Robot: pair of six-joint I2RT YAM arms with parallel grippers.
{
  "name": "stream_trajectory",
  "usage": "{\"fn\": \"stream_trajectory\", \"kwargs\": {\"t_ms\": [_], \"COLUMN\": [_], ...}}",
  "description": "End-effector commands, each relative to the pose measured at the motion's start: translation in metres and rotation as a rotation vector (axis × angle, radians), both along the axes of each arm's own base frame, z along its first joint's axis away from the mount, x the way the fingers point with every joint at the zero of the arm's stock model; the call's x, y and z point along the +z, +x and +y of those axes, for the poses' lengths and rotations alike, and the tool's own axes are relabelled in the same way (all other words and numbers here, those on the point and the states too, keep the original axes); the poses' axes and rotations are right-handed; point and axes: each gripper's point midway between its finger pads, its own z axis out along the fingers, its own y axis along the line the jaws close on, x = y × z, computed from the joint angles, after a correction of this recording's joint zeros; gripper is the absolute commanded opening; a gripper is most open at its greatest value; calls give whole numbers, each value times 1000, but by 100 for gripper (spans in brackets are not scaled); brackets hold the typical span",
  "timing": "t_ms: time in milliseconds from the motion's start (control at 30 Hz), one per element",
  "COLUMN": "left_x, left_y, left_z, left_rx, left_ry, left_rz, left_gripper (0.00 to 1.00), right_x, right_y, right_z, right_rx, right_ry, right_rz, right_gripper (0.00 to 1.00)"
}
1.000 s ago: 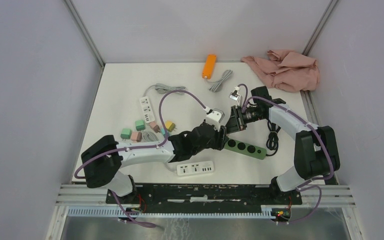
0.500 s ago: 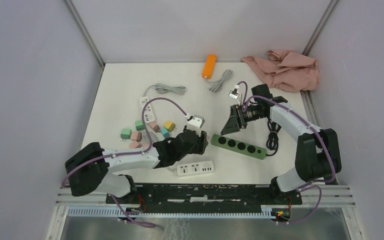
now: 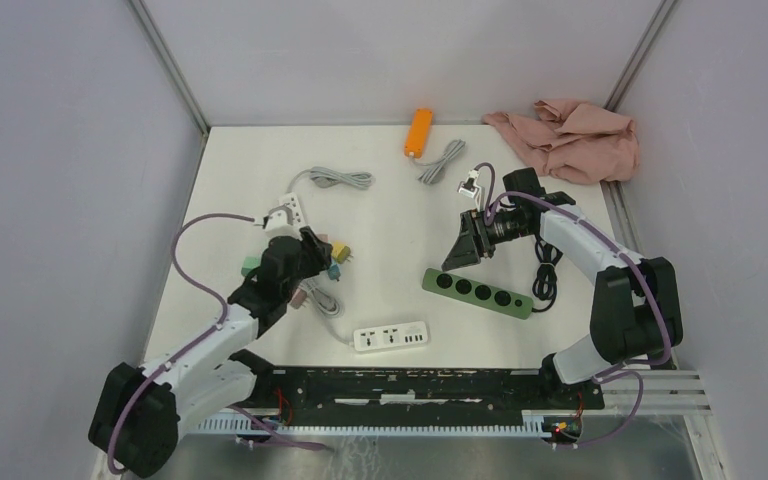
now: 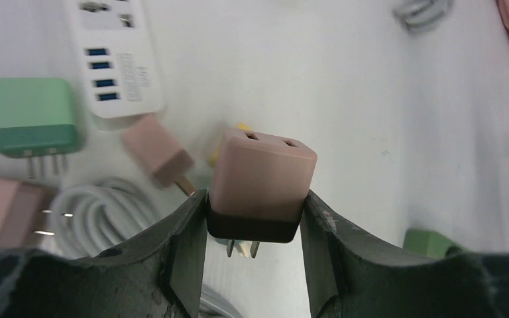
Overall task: Pull the plug off the socket
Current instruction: Place the plug at the center of the board, then reset both arms
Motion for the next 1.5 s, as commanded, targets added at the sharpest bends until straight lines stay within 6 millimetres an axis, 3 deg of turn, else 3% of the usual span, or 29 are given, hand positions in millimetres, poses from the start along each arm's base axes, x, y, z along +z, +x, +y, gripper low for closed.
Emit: {"fn": "stream_trajectory", "kwargs": {"t_ms": [0, 233, 400, 533, 733, 767, 800, 933, 1033, 1267, 1467], "left_x": [1, -4, -28, -45, -71, -75, -76, -59, -42, -11, 30], "left_y": [14, 36, 47, 57, 68, 73, 74, 75, 74, 64, 46], "left_z": [39, 94, 137, 152, 152, 149, 148, 151, 152, 137, 92], "left_rx": [142, 341, 558, 653, 654, 628, 623, 628, 620, 534, 263], "left_ry": [-121, -238, -280, -232, -150, -145, -146, -154, -154, -217, -347], "left_rz": [20, 43, 115, 238, 441, 472, 470, 403, 358, 284, 122], "left_gripper": [3, 3, 3, 4, 11, 21, 23, 72, 87, 91, 90], "right_x": [20, 19, 20, 19, 19, 19, 19, 19, 19, 20, 24], "right_y": [7, 7, 6, 6, 6, 7, 6, 6, 6, 6, 5], "right_z": [2, 1, 2, 1, 2, 1, 2, 2, 1, 0, -2], "right_rx": [12, 10, 13, 12, 14, 13, 14, 15, 15, 18, 28], "right_ry": [32, 30, 32, 32, 31, 31, 30, 31, 30, 23, 16], "right_rz": [-90, -86, -85, -83, -81, -84, -82, -82, -82, -96, -131], "right_gripper": [74, 74, 74, 74, 74, 74, 74, 74, 74, 74, 74]}}
